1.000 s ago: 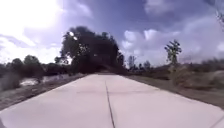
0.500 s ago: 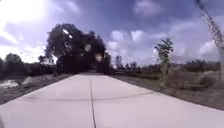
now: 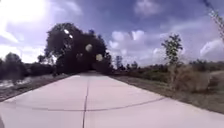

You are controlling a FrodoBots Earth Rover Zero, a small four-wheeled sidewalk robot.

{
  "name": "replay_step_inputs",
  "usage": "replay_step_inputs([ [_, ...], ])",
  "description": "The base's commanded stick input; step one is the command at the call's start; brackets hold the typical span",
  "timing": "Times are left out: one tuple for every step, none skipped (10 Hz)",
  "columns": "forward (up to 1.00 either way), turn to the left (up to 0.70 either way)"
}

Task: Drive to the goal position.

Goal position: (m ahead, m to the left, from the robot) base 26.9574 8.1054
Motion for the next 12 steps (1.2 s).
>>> replay_step_inputs([
  [0.99, 0.0],
  [0.99, 0.0],
  [0.99, 0.0],
  [0.99, 0.0],
  [0.99, 0.0],
  [0.99, 0.0],
  [1.0, 0.0],
  [0.99, 0.0],
  [0.99, 0.0],
  [1.0, 0.0],
  [1.0, 0.14],
  [1.0, 0.4],
])
